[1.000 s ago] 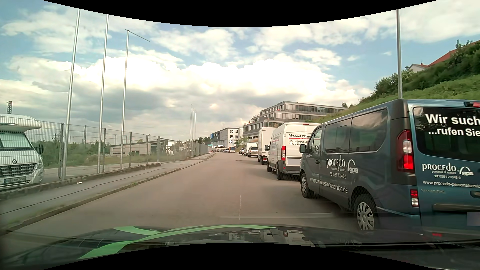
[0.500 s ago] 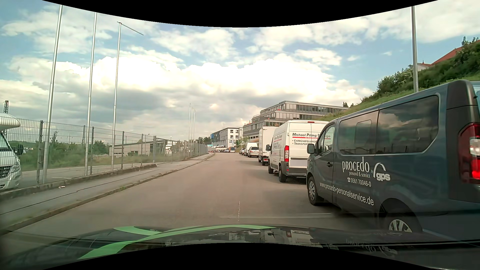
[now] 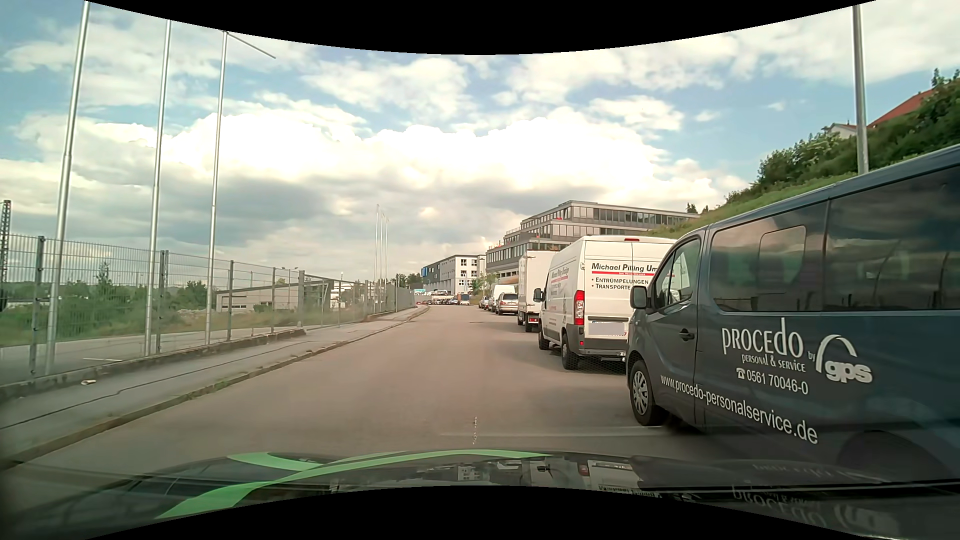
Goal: Follow the waypoints while adhering to traffic rules and regulations
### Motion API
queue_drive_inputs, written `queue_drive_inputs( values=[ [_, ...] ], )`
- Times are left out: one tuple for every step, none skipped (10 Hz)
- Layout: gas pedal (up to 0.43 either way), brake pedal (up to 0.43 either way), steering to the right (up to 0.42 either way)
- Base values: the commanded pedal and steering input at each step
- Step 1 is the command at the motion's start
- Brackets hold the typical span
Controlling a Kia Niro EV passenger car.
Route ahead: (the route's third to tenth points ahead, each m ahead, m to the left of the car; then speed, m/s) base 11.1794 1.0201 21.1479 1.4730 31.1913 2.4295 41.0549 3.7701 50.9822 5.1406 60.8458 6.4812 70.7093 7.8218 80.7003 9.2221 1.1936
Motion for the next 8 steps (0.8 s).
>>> queue_drive_inputs(
  values=[
    [0.000,0.073,-0.005],
    [0.000,0.049,-0.004],
    [0.000,0.037,-0.004],
    [0.000,0.037,-0.005],
    [0.000,0.000,-0.004],
    [0.000,0.000,-0.004],
    [0.000,0.000,-0.004],
    [0.000,0.085,-0.004]
  ],
)
